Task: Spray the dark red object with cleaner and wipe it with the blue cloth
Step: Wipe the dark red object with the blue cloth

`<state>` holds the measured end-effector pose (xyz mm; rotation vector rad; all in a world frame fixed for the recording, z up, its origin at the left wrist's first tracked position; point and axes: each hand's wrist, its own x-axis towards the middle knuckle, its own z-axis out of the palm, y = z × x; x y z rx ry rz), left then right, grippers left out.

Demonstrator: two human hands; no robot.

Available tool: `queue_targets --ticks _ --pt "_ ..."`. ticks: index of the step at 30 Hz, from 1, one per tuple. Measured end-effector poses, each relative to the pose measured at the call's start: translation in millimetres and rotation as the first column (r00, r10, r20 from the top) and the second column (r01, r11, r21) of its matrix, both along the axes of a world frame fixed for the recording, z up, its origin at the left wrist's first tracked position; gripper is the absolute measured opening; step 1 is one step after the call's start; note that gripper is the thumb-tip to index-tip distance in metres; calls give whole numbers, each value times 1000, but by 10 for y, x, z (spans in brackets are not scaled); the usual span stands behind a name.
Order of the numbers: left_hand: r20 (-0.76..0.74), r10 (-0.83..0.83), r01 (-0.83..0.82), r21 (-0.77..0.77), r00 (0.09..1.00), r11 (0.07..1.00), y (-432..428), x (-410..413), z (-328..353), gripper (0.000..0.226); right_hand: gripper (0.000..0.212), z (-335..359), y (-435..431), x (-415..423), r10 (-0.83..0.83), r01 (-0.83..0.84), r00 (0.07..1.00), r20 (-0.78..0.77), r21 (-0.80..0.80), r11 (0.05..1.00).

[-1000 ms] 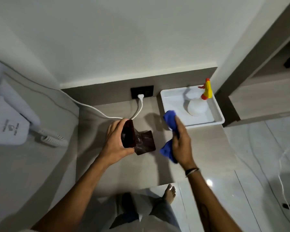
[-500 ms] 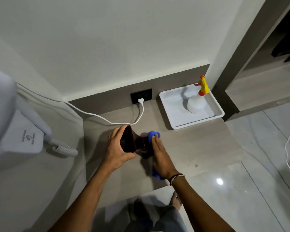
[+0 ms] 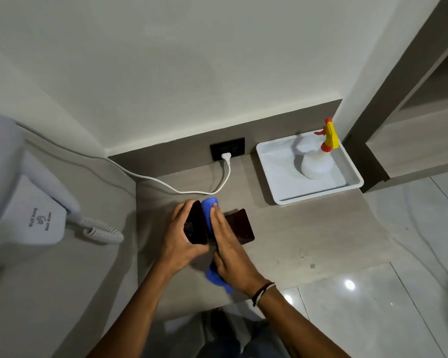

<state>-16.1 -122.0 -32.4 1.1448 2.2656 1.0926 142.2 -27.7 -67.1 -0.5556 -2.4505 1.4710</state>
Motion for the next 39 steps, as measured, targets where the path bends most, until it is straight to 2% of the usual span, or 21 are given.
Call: queue_targets --ticks 3,4,6,9,11,12,13,14,16,19,21,22,25,26,28,29,30,32,35,37,39 --pt "27 47 -46 -19 999 999 -58 5 -55 110 98 -136 249 124 -118 107 967 225 63 992" --pt "35 48 -47 -21 998 999 -56 16 -61 111 99 -113 255 115 -119 115 966 230 31 993" --pt "56 40 -39 -12 998 999 -22 29 -62 110 105 13 81 0 -54 54 995 80 3 999" --pt "55 43 -42 -4 998 999 -36 23 -91 106 115 -22 -147 -24 29 -27 999 -35 53 998" --pt "24 75 -75 -2 997 997 -91 13 -100 108 114 -169 51 90 -1 -10 998 55 190 982" --pt "10 86 -86 -10 996 996 -110 1 -105 110 106 -222 199 159 -45 15 990 131 220 975" --pt "9 92 -92 -22 996 996 -123 -3 -105 111 95 -250 337 229 -91 49 974 206 198 979" --pt "21 99 -99 -29 995 995 -131 -6 -102 110 84 -252 449 289 -156 135 962 225 108 985" --pt "130 162 -163 -5 978 987 -125 -14 -81 105 67 -249 606 375 -335 361 921 201 -109 926" --pt "391 336 -346 -46 857 937 -109 11 -36 89 72 -243 671 453 -418 476 877 236 -312 823" --pt "473 387 -384 -109 792 917 -106 39 -40 97 72 -207 694 441 -419 488 873 251 -459 742" --pt "470 383 -359 -144 795 922 -117 54 -35 103 71 -187 690 422 -441 504 863 248 -493 709" --pt "400 266 -186 -228 877 956 -170 97 35 99 69 -136 699 368 -520 565 816 254 -543 621" --pt "373 198 -109 -248 907 963 -202 100 41 108 71 -118 702 342 -537 578 804 255 -542 609" --pt "251 49 37 -326 967 944 -256 117 38 142 74 -101 682 291 -555 595 794 249 -510 622" --pt "181 -1 67 -358 983 931 -256 136 45 151 75 -105 671 268 -558 596 795 236 -475 648" --pt "104 -24 60 -361 994 931 -243 162 56 150 77 -95 648 260 -549 583 808 215 -425 692" --pt "-49 1 -15 -289 999 957 -195 192 54 123 83 -51 594 268 -490 520 854 171 -282 807" --pt "-114 87 -107 -185 990 977 -101 190 75 81 95 61 317 267 -258 272 957 134 -102 957" --pt "-95 95 -109 -163 991 980 -54 172 70 63 102 154 -15 185 -68 69 997 40 -24 997" --pt "-65 76 -86 -159 995 984 -47 151 50 54 115 196 -286 137 57 -57 998 -31 14 998"
